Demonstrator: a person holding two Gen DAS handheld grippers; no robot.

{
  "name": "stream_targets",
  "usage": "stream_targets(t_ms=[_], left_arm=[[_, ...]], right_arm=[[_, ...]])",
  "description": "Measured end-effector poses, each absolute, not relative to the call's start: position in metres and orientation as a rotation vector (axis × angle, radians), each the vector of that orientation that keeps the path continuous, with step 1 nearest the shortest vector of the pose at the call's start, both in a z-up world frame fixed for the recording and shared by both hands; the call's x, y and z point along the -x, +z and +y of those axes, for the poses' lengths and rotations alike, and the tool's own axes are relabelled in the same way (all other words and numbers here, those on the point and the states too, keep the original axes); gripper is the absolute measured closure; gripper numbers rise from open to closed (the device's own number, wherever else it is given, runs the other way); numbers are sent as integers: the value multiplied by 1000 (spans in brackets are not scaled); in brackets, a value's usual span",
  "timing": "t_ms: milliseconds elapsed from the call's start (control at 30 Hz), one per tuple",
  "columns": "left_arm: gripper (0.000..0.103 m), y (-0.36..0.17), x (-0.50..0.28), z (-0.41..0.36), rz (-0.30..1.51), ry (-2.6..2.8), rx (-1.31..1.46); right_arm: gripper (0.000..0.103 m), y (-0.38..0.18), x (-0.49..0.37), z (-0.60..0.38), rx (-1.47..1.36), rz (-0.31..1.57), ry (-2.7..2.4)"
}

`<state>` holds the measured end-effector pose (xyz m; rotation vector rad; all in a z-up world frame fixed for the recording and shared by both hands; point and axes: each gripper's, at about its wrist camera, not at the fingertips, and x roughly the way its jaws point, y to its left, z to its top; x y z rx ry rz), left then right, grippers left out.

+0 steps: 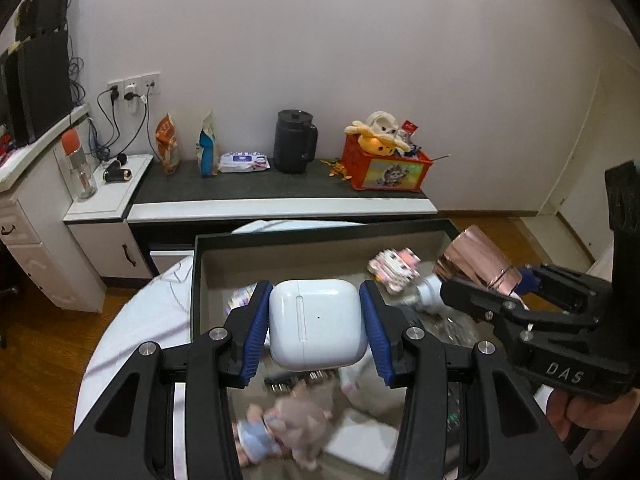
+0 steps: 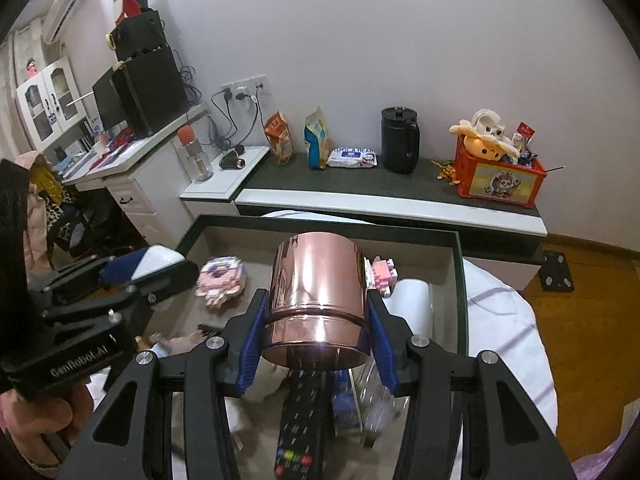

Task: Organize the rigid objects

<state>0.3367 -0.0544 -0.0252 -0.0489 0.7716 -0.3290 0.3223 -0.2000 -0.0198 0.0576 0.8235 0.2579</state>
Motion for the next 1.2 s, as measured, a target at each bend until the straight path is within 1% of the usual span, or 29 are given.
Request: stream_targets(t_ms=[200, 500, 533, 567, 600, 633, 667, 700, 733, 767, 800, 900, 1033, 1067, 1100, 1200], left_arm=[[58, -40, -360, -58, 808, -317, 42], [57, -48, -368, -62, 829, -300, 19], [54, -48, -368, -64, 830, -288, 10], [49, -48, -367, -64, 834, -277, 4], [35, -47, -366, -64, 834, -259, 4], [28, -45, -364, -63, 826, -243, 4], [25, -43, -362, -62, 818, -224, 1], [19, -39, -359, -58, 813, -209, 4], [11, -37, -357, -56, 811, -207, 11], [7, -34, -354, -54, 808, -209, 18], [2, -29, -349, -50, 795, -208, 20], [1, -14, -332, -48, 762, -192, -3], [1, 6, -306, -45, 726, -172, -25], [1, 12, -296, -44, 716, -169, -26], [1, 17, -289, -42, 708, -168, -25], [0, 29, -266, -37, 688, -165, -27]], right_arm=[[55, -42, -343, -200, -69, 872, 262], [54, -52, -354, -196, -61, 906, 260], [54, -52, -354, -196, -60, 905, 257], [54, -51, -354, -196, -59, 905, 251], [53, -50, -354, -196, -59, 901, 245], [44, -49, -353, -196, -59, 896, 241], [38, -47, -351, -197, -58, 891, 233], [29, -44, -350, -199, -59, 884, 219], [25, -41, -349, -201, -66, 876, 210], [22, -38, -346, -204, -83, 865, 203], [22, -35, -343, -207, -99, 859, 201], [19, -27, -334, -210, -127, 852, 204], [11, -13, -312, -212, -154, 840, 199], [3, -10, -306, -212, -163, 836, 201], [0, -6, -297, -212, -172, 830, 203], [0, 6, -275, -215, -194, 808, 205]])
